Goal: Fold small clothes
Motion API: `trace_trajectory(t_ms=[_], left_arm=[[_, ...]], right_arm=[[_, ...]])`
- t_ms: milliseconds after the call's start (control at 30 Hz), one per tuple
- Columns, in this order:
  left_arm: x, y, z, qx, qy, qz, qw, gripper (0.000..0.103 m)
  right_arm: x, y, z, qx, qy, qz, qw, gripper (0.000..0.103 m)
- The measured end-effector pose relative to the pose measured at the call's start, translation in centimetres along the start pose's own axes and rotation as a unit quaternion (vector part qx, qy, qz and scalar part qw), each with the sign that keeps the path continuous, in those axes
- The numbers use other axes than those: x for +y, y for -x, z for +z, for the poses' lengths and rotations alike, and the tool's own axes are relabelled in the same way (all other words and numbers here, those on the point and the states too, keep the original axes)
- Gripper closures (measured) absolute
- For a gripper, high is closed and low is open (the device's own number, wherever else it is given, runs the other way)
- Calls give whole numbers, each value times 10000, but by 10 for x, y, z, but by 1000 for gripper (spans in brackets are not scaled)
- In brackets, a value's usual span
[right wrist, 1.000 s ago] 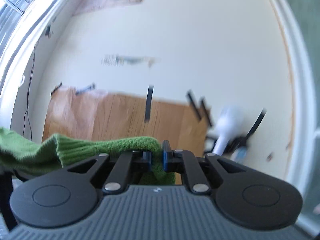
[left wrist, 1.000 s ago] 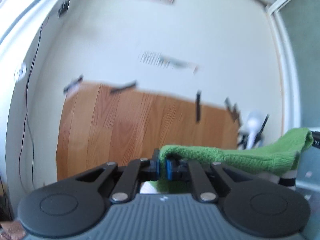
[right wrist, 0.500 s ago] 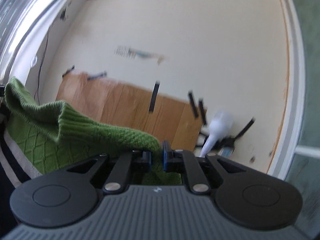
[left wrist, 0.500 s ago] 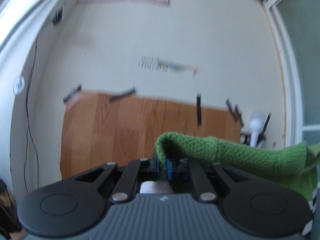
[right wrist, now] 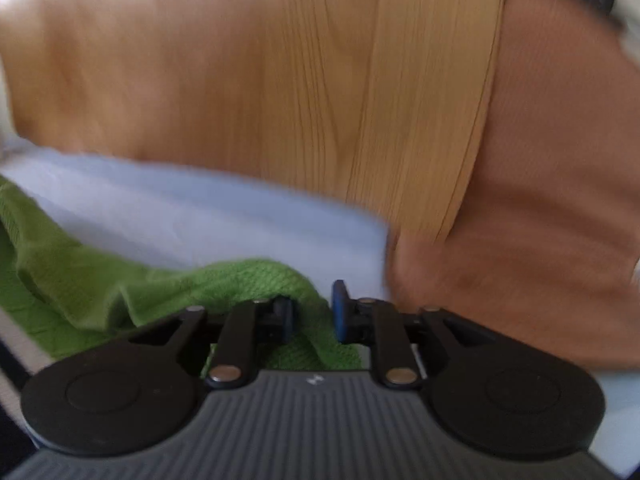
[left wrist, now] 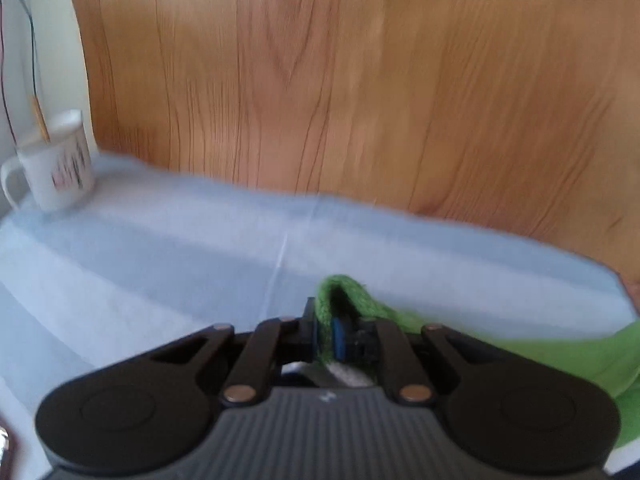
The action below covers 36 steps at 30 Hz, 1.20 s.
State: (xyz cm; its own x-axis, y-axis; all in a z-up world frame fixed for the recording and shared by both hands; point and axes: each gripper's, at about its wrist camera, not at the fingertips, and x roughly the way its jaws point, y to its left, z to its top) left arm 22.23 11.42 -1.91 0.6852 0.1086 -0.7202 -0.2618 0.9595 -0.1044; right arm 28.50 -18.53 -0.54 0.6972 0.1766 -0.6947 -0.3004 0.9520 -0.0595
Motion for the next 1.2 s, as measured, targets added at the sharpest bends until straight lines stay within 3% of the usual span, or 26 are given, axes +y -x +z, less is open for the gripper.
trace_trajectory(t_ms=[67, 133, 200, 333, 433, 567, 600, 667, 700, 767, 833, 900, 1000, 1200], left_arm=[[8, -2, -5, -161, -16, -72, 9998, 88], [13, 0, -6, -217, -27, -38, 9998, 79], [19, 5, -5, -227, 89, -153, 9996, 79], [33, 41, -4, -463, 294, -301, 9980, 81], [25, 76, -3, -539, 119, -576, 9968, 83], [4, 82, -6, -42, -317, -1363, 9901, 83], [-5, 74, -5, 148, -409, -1567, 9867, 83], [-33, 48, -4, 477, -603, -1864, 9795, 82], [-46, 34, -2, 531, -664, -1833, 9794, 82], [-63, 9, 8, 455, -677, -1415, 9866, 83], [-59, -1, 23, 122, -441, -1057, 9933, 83], [-38, 1, 38, -96, 26, -865, 9962, 83], [-10, 18, 43, -142, 371, -982, 9944, 81], [4, 75, 0, -209, -26, -1142, 9932, 74]], right_arm=[[3, 14, -3, -234, 334, -98, 9991, 50], [5, 32, -3, -405, 691, -175, 9966, 46], [2, 50, -3, -513, 776, -77, 9956, 48], [15, 84, -5, -583, 815, 796, 9918, 64], [33, 72, -5, -23, 916, 1359, 9865, 74], [43, 31, -6, 723, 756, 1764, 9787, 76], [45, 21, -2, 692, 653, 1748, 9800, 76], [44, 2, 16, 224, 395, 1676, 9848, 75], [41, -4, 26, -143, 237, 1570, 9872, 73], [26, -8, 46, -551, -486, 1339, 9883, 66], [6, -1, 53, -588, -1121, 1525, 9802, 66], [-7, 17, 49, -543, -1188, 1518, 9797, 66], [-30, 57, 20, -482, -1105, 1404, 9827, 66], [-49, 115, -69, -38, -1060, 1109, 9882, 65]])
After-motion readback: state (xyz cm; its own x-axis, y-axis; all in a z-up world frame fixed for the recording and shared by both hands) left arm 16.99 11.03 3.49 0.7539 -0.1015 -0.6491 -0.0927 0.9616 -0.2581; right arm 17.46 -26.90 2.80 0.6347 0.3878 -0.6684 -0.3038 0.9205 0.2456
